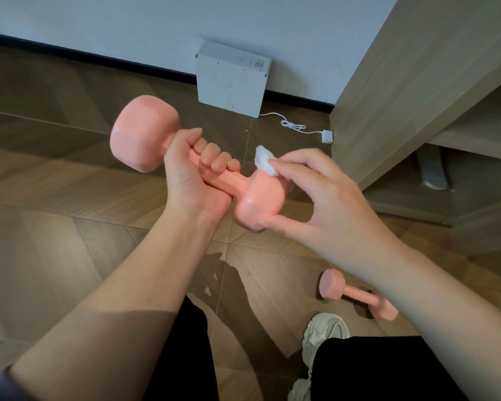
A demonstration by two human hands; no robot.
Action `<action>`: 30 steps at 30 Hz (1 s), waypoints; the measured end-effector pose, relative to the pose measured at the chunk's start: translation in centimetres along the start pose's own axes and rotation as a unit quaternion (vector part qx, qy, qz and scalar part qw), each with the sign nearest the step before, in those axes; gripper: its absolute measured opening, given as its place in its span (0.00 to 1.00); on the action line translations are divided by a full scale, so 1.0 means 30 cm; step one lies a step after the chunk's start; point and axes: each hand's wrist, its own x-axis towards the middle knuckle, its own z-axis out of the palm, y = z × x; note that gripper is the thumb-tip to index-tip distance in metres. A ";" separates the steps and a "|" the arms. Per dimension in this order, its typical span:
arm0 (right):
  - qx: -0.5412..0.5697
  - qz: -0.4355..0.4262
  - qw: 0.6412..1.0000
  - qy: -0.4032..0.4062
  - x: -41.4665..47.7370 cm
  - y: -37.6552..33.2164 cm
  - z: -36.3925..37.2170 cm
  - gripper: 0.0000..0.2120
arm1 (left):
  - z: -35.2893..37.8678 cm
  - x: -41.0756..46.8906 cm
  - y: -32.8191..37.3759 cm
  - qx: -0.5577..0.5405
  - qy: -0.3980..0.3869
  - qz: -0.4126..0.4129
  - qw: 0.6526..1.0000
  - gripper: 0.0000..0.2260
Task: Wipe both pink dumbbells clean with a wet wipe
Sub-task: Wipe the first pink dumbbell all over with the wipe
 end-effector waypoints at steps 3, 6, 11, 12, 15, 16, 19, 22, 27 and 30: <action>0.063 0.043 0.997 -0.032 -0.002 -0.006 -0.009 0.31 | 0.004 -0.002 -0.008 0.017 0.000 -0.003 1.000 0.16; 0.139 0.070 0.986 -0.058 -0.005 -0.005 -0.014 0.29 | 0.008 -0.003 -0.015 0.023 0.000 -0.007 1.000 0.16; 0.189 0.053 0.980 -0.043 -0.003 0.017 -0.007 0.37 | 0.010 0.003 -0.014 0.002 0.007 -0.023 1.000 0.16; 0.190 0.042 0.980 -0.039 -0.003 0.023 0.001 0.37 | 0.010 0.004 -0.013 0.001 0.010 -0.025 1.000 0.16; 0.201 0.013 0.979 0.021 -0.011 0.035 0.029 0.30 | 0.005 0.010 -0.013 0.005 0.023 -0.025 0.999 0.17; 0.201 0.001 0.979 0.045 -0.016 0.033 0.035 0.28 | 0.002 0.012 -0.013 0.002 0.027 -0.028 0.999 0.17; 0.183 -0.020 0.980 0.076 -0.021 0.032 0.045 0.24 | -0.008 0.021 -0.013 -0.011 0.041 -0.036 0.998 0.17; 0.160 -0.003 0.987 0.008 -0.015 0.045 0.047 0.33 | -0.011 0.028 -0.010 -0.006 0.059 -0.036 0.998 0.16; 0.110 -0.035 0.993 -0.028 -0.021 0.042 0.074 0.45 | -0.014 0.028 -0.015 -0.013 0.092 -0.044 0.995 0.16; 0.115 -0.039 0.992 -0.022 -0.015 0.036 0.073 0.47 | -0.008 0.023 -0.022 -0.021 0.075 -0.045 0.996 0.14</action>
